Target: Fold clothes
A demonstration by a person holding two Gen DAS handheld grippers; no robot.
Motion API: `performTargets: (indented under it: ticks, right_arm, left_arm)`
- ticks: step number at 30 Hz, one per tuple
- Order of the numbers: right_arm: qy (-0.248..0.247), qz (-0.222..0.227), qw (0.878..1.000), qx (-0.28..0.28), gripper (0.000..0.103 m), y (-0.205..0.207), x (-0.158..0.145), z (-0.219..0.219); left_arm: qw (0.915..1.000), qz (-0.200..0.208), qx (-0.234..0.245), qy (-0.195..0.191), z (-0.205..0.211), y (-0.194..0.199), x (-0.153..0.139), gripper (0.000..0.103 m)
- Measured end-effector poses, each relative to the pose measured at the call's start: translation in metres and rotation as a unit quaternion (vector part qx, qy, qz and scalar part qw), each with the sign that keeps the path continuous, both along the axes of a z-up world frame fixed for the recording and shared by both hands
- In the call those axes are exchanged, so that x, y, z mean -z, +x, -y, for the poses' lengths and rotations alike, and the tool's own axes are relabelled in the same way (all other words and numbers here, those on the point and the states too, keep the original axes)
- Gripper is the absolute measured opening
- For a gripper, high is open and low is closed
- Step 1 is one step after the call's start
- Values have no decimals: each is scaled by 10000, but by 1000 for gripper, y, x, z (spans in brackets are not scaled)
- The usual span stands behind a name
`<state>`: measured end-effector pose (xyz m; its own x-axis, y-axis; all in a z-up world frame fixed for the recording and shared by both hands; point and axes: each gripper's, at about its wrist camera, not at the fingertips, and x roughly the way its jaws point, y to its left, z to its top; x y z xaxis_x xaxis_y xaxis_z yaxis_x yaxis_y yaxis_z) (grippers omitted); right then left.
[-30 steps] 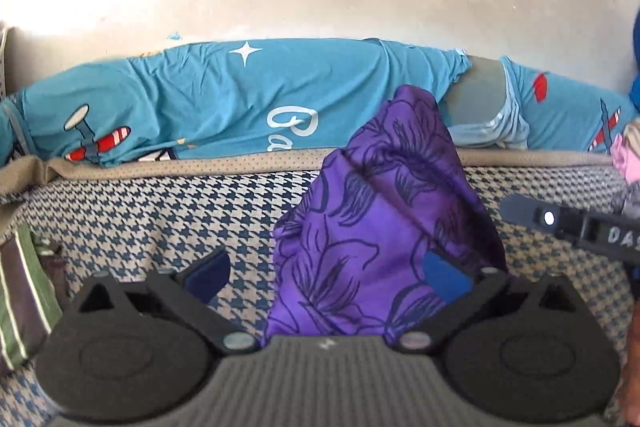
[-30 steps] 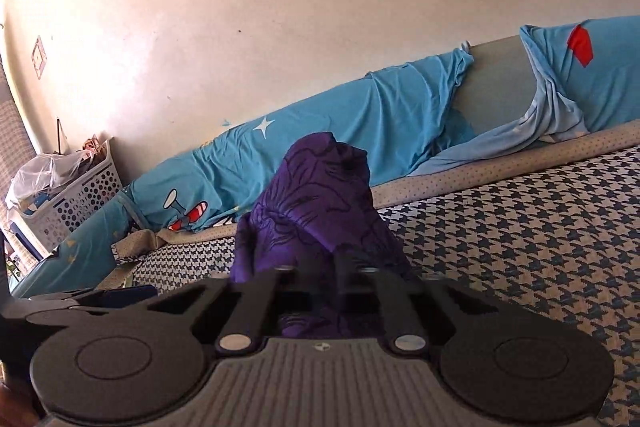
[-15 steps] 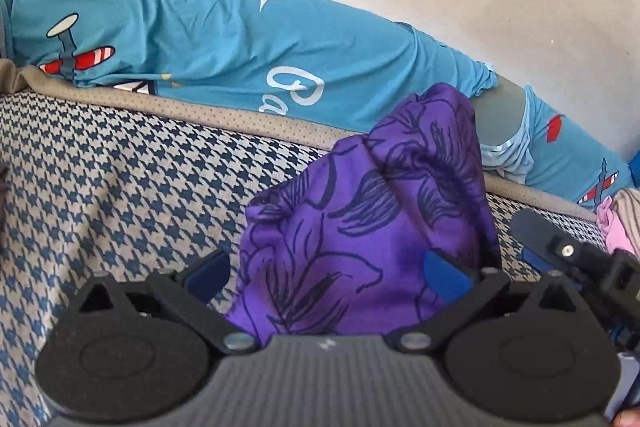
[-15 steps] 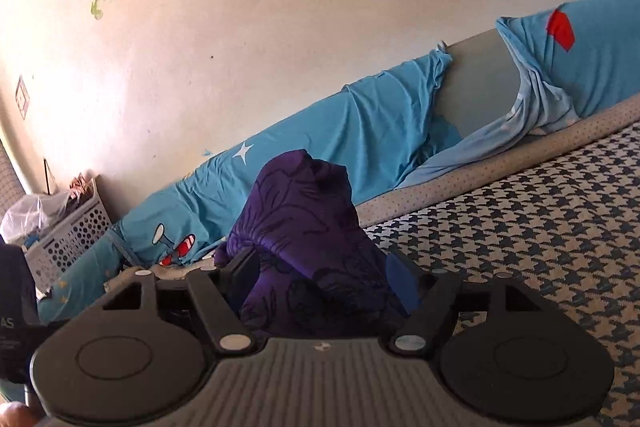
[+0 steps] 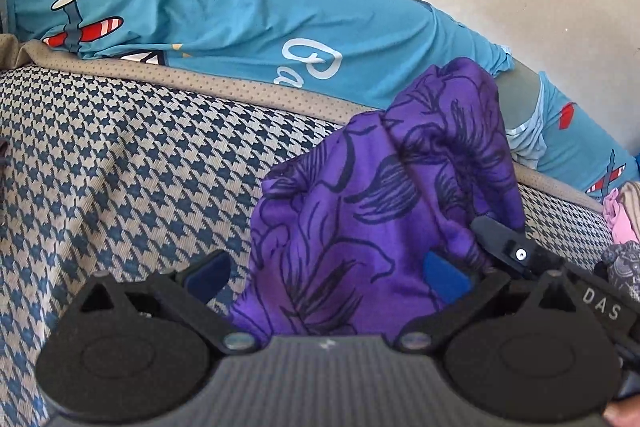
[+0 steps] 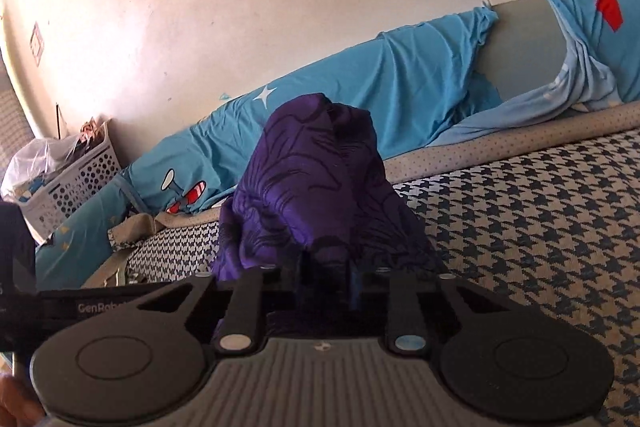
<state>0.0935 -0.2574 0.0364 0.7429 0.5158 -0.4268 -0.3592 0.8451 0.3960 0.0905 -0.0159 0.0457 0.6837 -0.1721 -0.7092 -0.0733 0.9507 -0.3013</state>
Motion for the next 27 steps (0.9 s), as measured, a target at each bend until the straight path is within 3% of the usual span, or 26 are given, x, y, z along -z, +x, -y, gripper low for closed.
performTargets:
  ticks: [10, 19, 27]
  right_arm:
    - [-382, 142, 9990, -200, 12, -54, -3, -3]
    - [-714, 67, 9971, -236, 12, -128, 9, -10]
    - [-886, -155, 9954, -317, 12, -169, 25, -12]
  left_arm:
    - [9984, 257, -366, 346, -21, -21, -16, 103]
    - [9968, 256, -726, -209, -39, -51, -11, 103]
    - [9977, 193, -524, -379, -30, -73, -3, 103]
